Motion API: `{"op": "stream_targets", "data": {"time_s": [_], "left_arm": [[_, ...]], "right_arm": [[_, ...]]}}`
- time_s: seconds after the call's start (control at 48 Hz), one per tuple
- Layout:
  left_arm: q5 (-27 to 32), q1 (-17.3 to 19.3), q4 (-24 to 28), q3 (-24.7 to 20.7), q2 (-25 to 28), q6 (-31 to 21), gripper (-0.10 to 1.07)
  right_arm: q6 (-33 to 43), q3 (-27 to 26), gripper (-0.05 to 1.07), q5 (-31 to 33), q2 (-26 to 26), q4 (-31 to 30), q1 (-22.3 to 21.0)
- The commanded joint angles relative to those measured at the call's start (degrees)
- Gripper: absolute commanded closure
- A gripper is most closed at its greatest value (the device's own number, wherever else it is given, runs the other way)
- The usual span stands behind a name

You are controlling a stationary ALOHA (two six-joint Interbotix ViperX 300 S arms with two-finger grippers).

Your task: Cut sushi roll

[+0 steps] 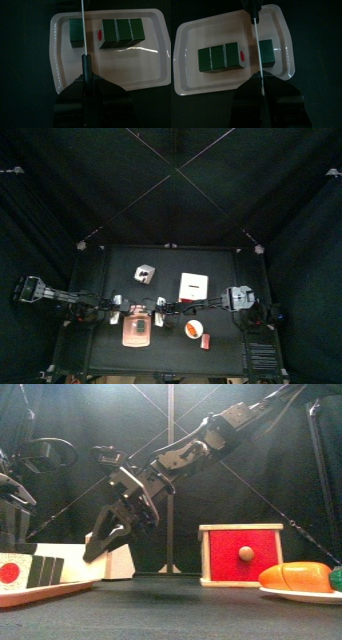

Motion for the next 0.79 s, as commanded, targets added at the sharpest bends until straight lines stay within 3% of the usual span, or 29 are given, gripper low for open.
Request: {"op": "stream_targets", "data": {"time_s": [0.0,0.438,0.771], "left_arm": [[-0.70,0.09,0.18,-2.11,-0.62,0.00,0.60],[0.70,-0.70,0.00,-2.99,-7.38,0.09,0.60],[1.76,-1.67,-0.88,-3.96,-8.00,0.00,0.60]], "right_arm": [[-0.26,-1.41,0.78,-0.35,-3.52,-0.18,-1.14],[-0.26,-1.32,0.78,-0.35,-6.68,-1.49,-0.62],[-0.26,-1.23,0.78,-0.35,-6.94,-1.49,-0.44]]}}
